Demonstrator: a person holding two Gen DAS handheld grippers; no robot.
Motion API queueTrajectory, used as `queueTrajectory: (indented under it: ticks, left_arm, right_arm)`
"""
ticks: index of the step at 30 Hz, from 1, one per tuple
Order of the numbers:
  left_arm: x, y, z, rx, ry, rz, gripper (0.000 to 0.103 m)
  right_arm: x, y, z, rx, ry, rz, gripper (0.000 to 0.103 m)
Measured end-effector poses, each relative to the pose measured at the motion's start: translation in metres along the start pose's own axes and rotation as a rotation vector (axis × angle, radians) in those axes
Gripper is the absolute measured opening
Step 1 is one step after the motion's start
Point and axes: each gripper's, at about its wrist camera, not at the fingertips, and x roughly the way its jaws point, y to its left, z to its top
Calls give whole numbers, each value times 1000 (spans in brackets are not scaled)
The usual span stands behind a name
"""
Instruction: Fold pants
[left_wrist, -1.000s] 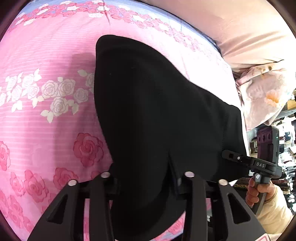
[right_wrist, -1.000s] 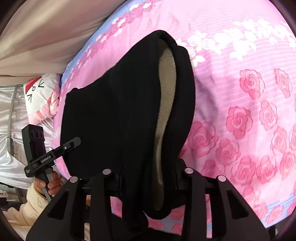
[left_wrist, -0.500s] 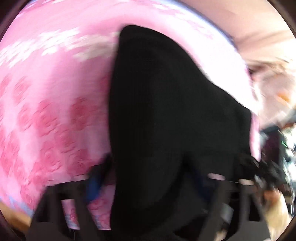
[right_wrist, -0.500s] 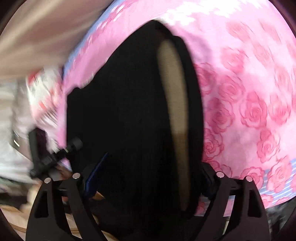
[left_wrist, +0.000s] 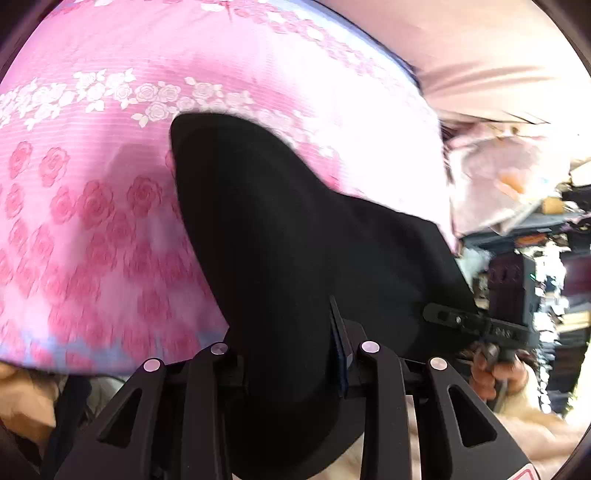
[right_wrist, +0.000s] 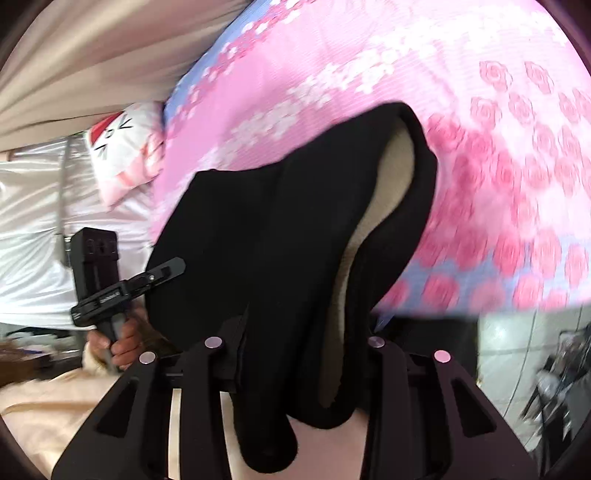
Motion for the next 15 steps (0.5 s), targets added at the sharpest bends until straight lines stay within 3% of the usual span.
queueTrajectory:
  ticks: [3, 5, 8, 15]
  left_arm:
    - [-31, -24, -12, 48, 10, -12, 28]
    - [-53, -48, -12, 106, -30, -3, 28]
    - [-95, -84, -6, 216, -145, 12, 28]
    - [-194, -167, 42, 515, -551, 83, 28]
  right_arm:
    - [-26, 38, -4, -85, -26, -14, 35]
    - [-47, 74, 3, -164, -80, -23, 35]
    - [-90, 122, 20, -315, -198, -51, 35]
    - [-165, 206, 88, -614, -569, -94, 35]
